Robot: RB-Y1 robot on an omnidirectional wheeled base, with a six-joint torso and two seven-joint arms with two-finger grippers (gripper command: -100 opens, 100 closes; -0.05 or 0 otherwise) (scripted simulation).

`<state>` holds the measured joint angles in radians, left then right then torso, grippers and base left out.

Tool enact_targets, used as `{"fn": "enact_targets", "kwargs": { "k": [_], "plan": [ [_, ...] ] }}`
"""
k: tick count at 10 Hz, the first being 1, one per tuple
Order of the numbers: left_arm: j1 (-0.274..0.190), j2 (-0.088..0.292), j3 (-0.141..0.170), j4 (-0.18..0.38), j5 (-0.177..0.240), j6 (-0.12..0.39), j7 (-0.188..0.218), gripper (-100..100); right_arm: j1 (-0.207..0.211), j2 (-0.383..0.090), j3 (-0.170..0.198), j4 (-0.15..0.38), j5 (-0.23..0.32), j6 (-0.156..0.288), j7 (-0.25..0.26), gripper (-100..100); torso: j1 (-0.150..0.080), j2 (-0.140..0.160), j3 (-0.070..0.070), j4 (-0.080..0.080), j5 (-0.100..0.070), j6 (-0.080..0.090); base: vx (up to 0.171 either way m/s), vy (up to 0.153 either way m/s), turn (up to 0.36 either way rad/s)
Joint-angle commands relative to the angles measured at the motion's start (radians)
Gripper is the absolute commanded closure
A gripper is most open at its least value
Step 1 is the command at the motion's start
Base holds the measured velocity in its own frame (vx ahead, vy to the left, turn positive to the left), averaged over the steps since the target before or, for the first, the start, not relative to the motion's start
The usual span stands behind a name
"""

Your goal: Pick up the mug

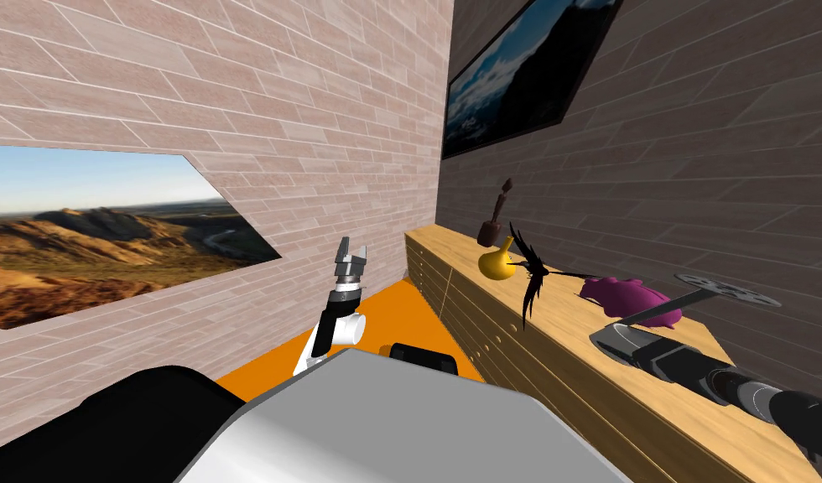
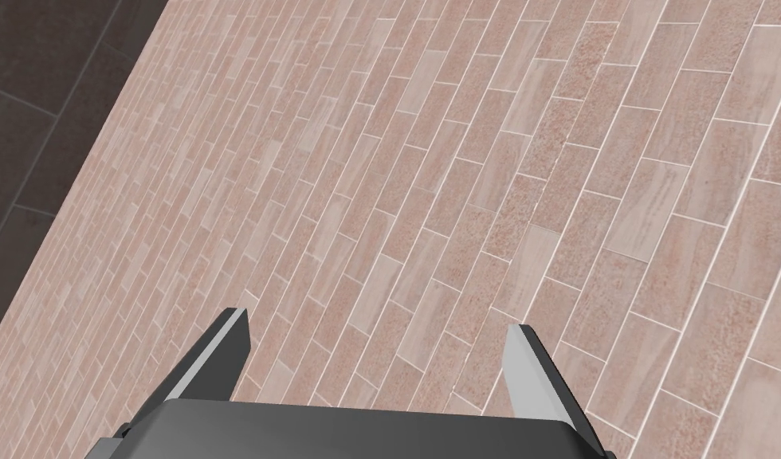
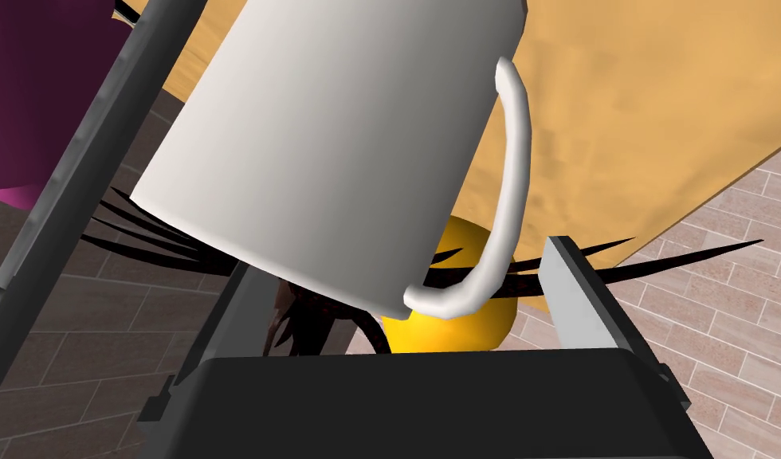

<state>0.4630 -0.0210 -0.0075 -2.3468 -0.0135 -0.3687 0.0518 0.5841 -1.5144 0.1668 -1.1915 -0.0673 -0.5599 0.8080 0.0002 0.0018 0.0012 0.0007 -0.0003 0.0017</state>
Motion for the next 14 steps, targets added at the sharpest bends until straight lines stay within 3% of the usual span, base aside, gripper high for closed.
{"fn": "enact_targets", "kwargs": {
  "k": [1,2,6,7,8,9,10,12,13,14],
  "plan": [
    [0.0,0.0,0.0,0.0,0.0,0.0,0.0,0,0.0,0.0,0.0,0.0,0.0,0.0,0.0,-100,0.0,0.0,0.0,0.0,0.0,0.0,-0.006,0.002,-0.007],
    [0.0,0.0,0.0,0.0,0.0,0.0,0.0,0,0.0,0.0,0.0,0.0,-0.002,0.0,0.001,100,0.0,-0.001,0.0,0.0,0.0,0.0,0.0,0.0,0.0],
    [0.0,0.0,0.0,0.0,0.0,0.0,0.0,0,0.001,0.003,-0.001,0.004,-0.009,0.007,-0.011,100,-0.004,0.0,0.0,-0.001,-0.002,-0.006,0.001,0.001,-0.014],
    [0.0,0.0,0.0,0.0,0.0,0.0,0.0,0,0.001,0.003,-0.001,0.004,-0.009,0.007,-0.011,0,-0.004,0.0,-0.001,-0.001,-0.002,-0.006,0.0,0.0,0.0],
    [0.0,0.0,0.0,0.0,0.0,0.0,0.0,0,-0.009,0.018,-0.026,-0.017,0.041,-0.011,-0.047,100,-0.005,-0.001,-0.001,-0.001,-0.002,-0.006,0.03,-0.02,-0.175],
    [0.0,0.0,0.0,0.0,0.0,0.0,0.0,0,-0.009,0.018,-0.026,-0.017,0.069,-0.011,-0.047,100,-0.005,-0.002,-0.001,-0.001,-0.002,-0.005,0.035,-0.014,-0.089],
    [0.0,0.0,0.0,0.0,0.0,0.0,0.0,0,-0.019,0.034,-0.053,-0.041,0.103,-0.016,-0.091,100,-0.005,-0.002,-0.002,-0.001,-0.002,-0.006,0.049,-0.019,-0.167],
    [0.0,0.0,0.0,0.0,0.0,0.0,0.0,0,-0.019,0.034,-0.053,-0.041,0.15,-0.016,-0.096,100,-0.005,-0.003,-0.002,-0.001,-0.002,-0.005,0.031,-0.009,-0.052],
    [0.0,0.0,0.0,0.0,0.0,0.0,0.0,0,-0.028,0.051,-0.08,-0.066,0.188,-0.021,-0.145,100,-0.004,-0.002,-0.001,0.0,-0.002,-0.006,0.027,-0.018,-0.165],
    [0.0,0.0,0.0,0.0,0.0,0.0,0.0,0,-0.028,0.051,-0.08,-0.066,0.22,-0.021,-0.146,100,-0.005,-0.001,-0.001,0.0,-0.002,-0.004,0.027,-0.013,-0.108]
  ]
}}
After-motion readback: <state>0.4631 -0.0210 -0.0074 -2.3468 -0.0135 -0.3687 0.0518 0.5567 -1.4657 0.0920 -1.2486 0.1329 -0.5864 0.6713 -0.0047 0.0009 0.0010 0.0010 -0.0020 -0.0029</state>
